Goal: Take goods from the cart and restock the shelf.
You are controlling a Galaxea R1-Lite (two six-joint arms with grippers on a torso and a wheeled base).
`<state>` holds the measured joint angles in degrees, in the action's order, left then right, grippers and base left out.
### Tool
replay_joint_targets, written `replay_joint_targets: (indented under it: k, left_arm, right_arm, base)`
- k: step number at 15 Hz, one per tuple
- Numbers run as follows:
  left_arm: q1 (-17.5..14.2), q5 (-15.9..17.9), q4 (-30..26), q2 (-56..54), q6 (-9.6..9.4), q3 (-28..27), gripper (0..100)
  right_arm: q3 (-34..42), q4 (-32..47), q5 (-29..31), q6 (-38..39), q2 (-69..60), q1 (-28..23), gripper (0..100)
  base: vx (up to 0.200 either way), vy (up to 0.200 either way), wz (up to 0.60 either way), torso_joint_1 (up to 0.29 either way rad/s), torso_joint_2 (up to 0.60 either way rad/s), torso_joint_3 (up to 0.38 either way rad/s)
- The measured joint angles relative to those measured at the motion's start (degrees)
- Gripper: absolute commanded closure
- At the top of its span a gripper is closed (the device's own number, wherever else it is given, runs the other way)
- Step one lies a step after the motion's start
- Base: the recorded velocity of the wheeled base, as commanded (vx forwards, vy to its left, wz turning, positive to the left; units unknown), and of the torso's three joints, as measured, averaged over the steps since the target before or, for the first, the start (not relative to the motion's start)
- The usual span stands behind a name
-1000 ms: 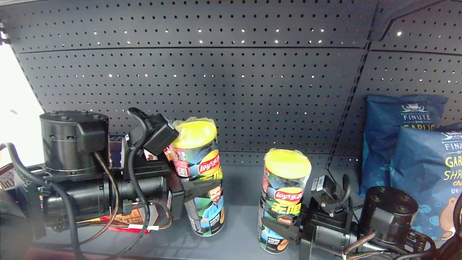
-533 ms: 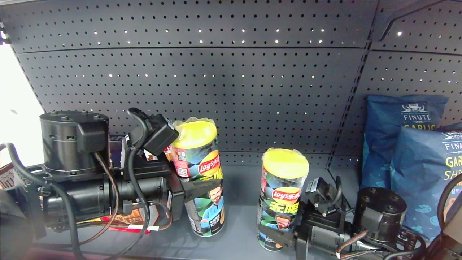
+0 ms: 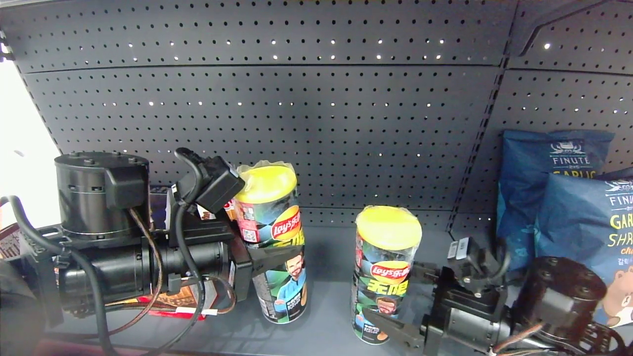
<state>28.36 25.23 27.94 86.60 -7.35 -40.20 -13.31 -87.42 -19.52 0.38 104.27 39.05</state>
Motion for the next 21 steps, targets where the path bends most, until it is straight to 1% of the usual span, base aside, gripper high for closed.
replay_joint_targets:
  k: [2,4,7,8,11,13,15,16,18,19,21]
  left_arm:
    - [0.06,-0.57,-0.02,-0.02,-0.01,-0.06,100]
    - [0.22,-0.74,-0.02,-0.02,-0.04,-0.06,100]
    - [0.5,-0.99,0.0,-0.05,-0.04,0.02,100]
    - [0.52,-1.1,-0.02,-0.09,-0.04,0.02,100]
    - [0.22,-1.37,0.02,-0.16,-0.01,-0.2,100]
    - [0.17,-1.34,0.06,-0.2,-0.04,-0.3,100]
    - [0.17,-1.34,0.06,-0.24,-0.04,-0.43,100]
    - [0.15,-1.34,0.06,-0.24,-0.04,-0.48,100]
    - [0.17,-1.32,0.06,-0.24,-0.06,-0.69,100]
    - [0.26,-1.34,0.28,-0.22,-0.09,-0.78,100]
    - [0.55,-1.34,1.89,-0.16,-0.11,-0.69,100]
  right_arm:
    - [3.36,-0.11,0.52,0.02,-6.61,-1.12,0]
    - [6.46,0.0,0.89,-0.02,-13.25,-4.44,0]
    - [8.41,2.33,1.34,-0.13,-21.88,-12.57,0]
    - [8.66,3.96,2.39,-0.17,-24.36,-15.29,0]
    - [8.98,9.85,10.96,-0.2,-31.04,-20.97,0]
    - [9.09,12.4,12.74,-0.54,-34.73,-25.21,0]
    - [9.26,18.59,16.7,-2.58,-38.84,-29.84,0]
    - [9.7,19.9,18.18,-3.08,-40.77,-31.89,0]
    - [11.69,21.43,18.97,-3.27,-44.74,-35.11,0]
    - [12.35,23.83,19.49,-3.27,-46.85,-36.02,0]
    - [13.01,34.76,21.37,-3.27,-52.46,-36.99,0]
  base:
    - [0.0,0.0,0.0,0.0,0.0,0.0]
    - [0.0,0.0,0.0,0.0,0.0,0.0]
    - [0.0,0.0,0.0,0.0,0.0,0.0]
    - [0.0,0.0,0.0,0.0,0.0,0.0]
    - [0.0,0.0,0.0,0.0,0.0,0.0]
    - [0.0,0.0,0.0,0.0,0.0,0.0]
    - [0.0,0.0,0.0,0.0,0.0,0.0]
    - [0.0,0.0,0.0,0.0,0.0,0.0]
    - [0.0,0.0,0.0,0.0,0.0,0.0]
    - [0.0,0.0,0.0,0.0,0.0,0.0]
    - [0.0,0.0,0.0,0.0,0.0,0.0]
